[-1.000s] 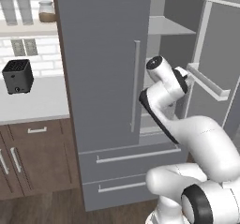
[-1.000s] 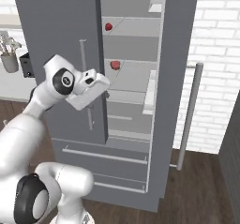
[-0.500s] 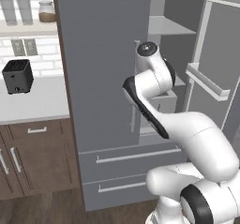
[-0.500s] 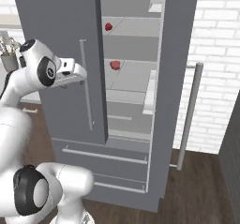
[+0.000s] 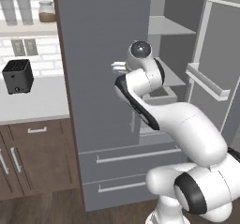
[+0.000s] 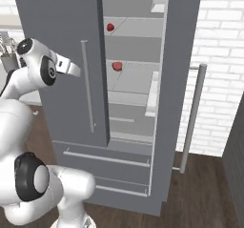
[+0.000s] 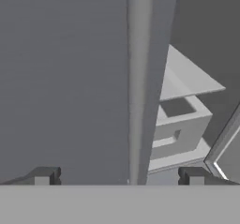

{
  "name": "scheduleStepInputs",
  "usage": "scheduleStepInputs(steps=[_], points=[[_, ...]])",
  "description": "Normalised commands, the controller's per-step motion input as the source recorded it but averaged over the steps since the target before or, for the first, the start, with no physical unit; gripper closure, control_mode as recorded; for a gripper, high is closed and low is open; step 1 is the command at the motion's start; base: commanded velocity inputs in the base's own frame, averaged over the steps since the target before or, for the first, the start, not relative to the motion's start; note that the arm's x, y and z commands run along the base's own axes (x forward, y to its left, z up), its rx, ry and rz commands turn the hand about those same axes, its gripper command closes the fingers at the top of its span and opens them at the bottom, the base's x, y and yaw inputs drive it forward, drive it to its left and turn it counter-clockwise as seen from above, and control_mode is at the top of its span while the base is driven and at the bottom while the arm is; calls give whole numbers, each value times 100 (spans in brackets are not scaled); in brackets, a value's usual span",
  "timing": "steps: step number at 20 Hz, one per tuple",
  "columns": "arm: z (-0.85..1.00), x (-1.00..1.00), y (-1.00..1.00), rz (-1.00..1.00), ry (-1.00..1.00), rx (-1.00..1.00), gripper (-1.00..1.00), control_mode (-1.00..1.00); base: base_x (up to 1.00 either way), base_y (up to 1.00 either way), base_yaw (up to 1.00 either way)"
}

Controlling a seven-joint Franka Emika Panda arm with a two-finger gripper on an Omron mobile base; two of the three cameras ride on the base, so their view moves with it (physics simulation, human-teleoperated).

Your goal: Take the strawberry from the fridge and place it on top of the pancake, located on the dining counter.

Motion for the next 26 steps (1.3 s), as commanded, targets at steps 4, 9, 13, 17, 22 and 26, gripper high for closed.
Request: scheduleStepInputs(steps=[4,9,13,17,22,26], points=[[0,47,-13,-1,8,10,-100,-100,0,0,0],[0,21,-26,0,0,-6,-100,-100,0,0,0],[0,35,-51,0,2,-4,-100,-100,0,0,0],[-3,39,-10,0,0,-3,-100,-100,0,0,0],[-5,40,8,0,-9,-2,-100,-100,0,0,0],[-1,30,24,0,-8,0,-100,-100,0,0,0]])
